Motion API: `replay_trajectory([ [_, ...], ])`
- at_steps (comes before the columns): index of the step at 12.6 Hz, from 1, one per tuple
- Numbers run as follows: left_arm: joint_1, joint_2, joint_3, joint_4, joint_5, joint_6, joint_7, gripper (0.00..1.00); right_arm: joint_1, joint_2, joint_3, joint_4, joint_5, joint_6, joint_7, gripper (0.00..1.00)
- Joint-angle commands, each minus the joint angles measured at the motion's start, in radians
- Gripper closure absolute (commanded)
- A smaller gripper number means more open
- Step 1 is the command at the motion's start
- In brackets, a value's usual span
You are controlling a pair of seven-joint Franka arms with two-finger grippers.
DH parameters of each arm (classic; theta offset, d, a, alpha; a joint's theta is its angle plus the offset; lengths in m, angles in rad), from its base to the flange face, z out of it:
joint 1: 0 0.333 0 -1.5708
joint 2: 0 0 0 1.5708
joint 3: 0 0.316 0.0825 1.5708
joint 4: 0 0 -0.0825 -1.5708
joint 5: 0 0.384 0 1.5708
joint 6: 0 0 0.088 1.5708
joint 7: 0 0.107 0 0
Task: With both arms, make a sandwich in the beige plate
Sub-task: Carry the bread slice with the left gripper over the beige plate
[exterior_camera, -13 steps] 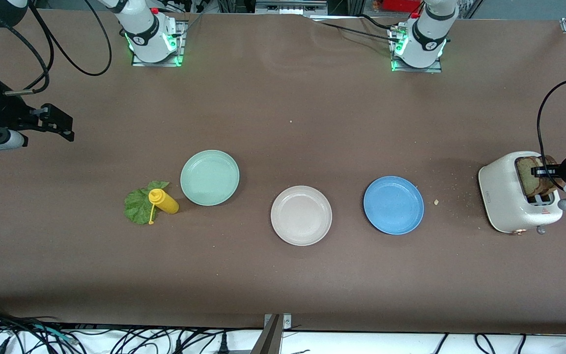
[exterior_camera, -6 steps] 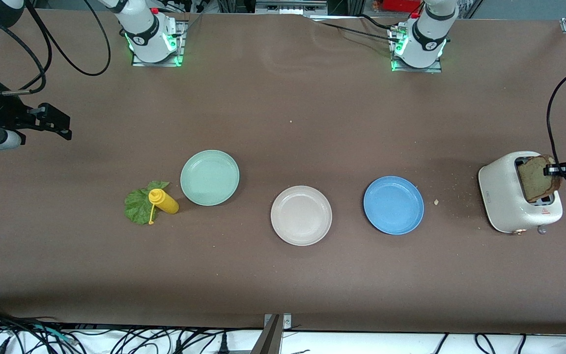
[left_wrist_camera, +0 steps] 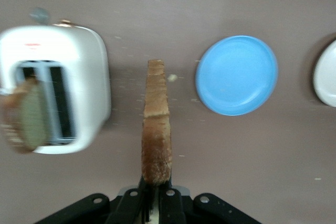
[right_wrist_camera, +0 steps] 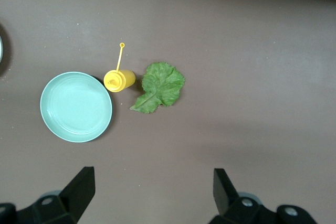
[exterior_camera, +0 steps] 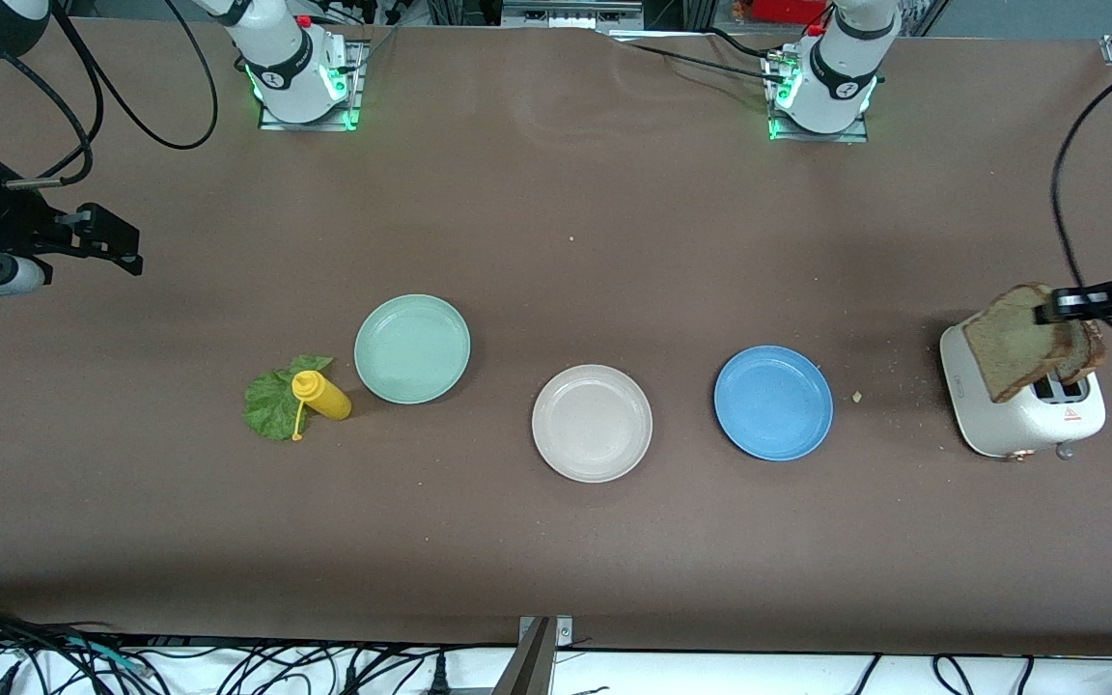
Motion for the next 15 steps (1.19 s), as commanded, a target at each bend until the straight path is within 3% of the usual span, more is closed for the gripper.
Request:
replay_trajectory([
  [1,-0.105,0.049,-0.015,0.011,-0.102,-0.004,-0.168,1.00,0.003,0.010,0.002,0.009,0.002,0.007,0.003,0.00],
  [6,-0.221,0.099,-0.015,-0.125,-0.299,0.305,-0.368,1.00,0.002,0.011,0.004,0.009,0.003,0.018,0.000,0.00],
  [11,-0.325,0.111,-0.015,-0.341,-0.446,0.710,-0.426,1.00,0.003,0.011,0.004,0.004,0.006,0.030,0.002,0.00],
  [15,-0.425,0.183,-0.015,-0.366,-0.494,0.968,-0.480,1.00,0.000,0.022,0.002,0.005,0.003,0.032,-0.006,0.00],
])
